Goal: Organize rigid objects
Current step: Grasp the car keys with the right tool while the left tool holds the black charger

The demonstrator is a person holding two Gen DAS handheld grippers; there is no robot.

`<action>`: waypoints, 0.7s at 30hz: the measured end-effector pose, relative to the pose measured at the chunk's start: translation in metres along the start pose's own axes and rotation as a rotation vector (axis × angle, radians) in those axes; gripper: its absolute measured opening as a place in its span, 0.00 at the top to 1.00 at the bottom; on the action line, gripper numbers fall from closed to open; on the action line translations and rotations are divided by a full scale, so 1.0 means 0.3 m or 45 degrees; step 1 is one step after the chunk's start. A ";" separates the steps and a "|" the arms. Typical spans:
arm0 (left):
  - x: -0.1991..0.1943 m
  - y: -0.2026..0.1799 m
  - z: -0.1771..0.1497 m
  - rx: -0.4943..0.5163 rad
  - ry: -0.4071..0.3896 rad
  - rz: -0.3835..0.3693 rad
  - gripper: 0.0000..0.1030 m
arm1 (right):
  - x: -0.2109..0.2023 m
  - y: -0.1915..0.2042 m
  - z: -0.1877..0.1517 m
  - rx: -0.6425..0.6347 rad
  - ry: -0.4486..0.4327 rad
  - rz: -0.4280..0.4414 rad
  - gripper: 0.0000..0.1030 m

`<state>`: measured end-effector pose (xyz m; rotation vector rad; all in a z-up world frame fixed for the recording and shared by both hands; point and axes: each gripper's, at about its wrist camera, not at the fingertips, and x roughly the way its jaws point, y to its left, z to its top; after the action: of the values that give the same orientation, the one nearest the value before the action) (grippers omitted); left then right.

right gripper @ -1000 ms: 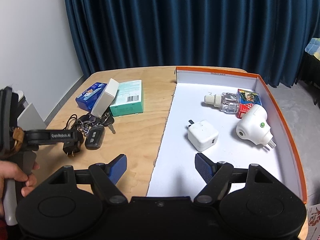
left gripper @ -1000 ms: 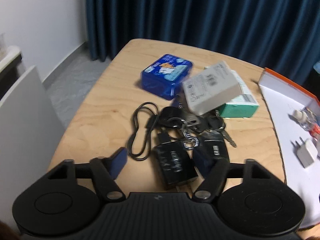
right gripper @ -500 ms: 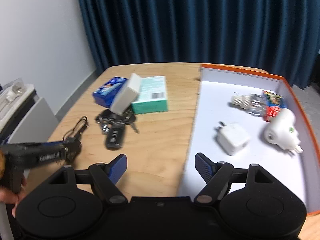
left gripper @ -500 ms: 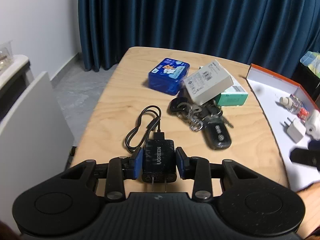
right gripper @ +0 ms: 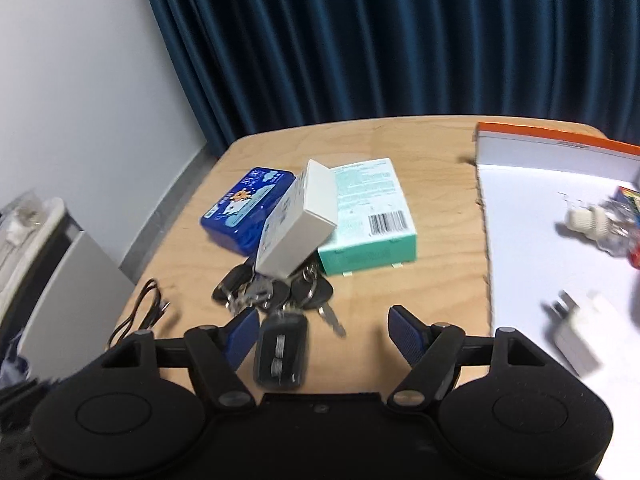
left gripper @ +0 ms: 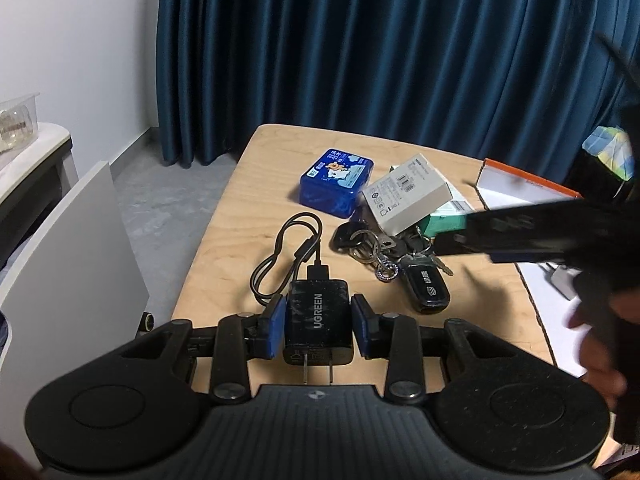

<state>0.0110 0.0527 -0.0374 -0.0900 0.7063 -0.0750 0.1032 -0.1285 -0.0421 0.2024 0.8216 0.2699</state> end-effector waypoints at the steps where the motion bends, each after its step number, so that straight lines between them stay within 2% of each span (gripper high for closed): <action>1: 0.004 0.005 0.000 -0.004 -0.001 -0.009 0.65 | 0.021 0.005 0.011 0.005 0.006 0.006 0.21; 3: 0.010 0.011 -0.001 -0.004 -0.005 -0.010 0.65 | 0.065 0.025 0.029 -0.016 0.005 -0.020 0.23; 6: 0.018 0.020 0.000 -0.021 -0.006 -0.028 0.65 | 0.132 0.049 0.045 -0.049 0.020 -0.048 0.34; 9: 0.023 0.022 0.001 -0.016 -0.011 -0.042 0.65 | 0.160 0.060 0.042 -0.088 -0.001 -0.058 0.49; 10: 0.027 0.022 0.001 -0.019 -0.011 -0.046 0.65 | 0.158 0.063 0.042 -0.100 -0.006 -0.042 0.61; 11: 0.031 0.022 0.002 -0.022 -0.009 -0.053 0.65 | 0.152 0.064 0.041 -0.094 -0.006 -0.027 0.65; 15: 0.037 0.021 0.000 -0.028 -0.006 -0.056 0.65 | 0.099 0.079 0.000 -0.168 -0.034 -0.059 0.66; 21: 0.018 0.004 -0.002 -0.013 -0.017 -0.070 0.65 | -0.116 0.024 -0.066 -0.201 -0.147 -0.061 0.66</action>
<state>0.0148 0.0532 -0.0416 -0.1194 0.6911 -0.1231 0.0648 -0.1312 -0.0290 0.0495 0.6867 0.2742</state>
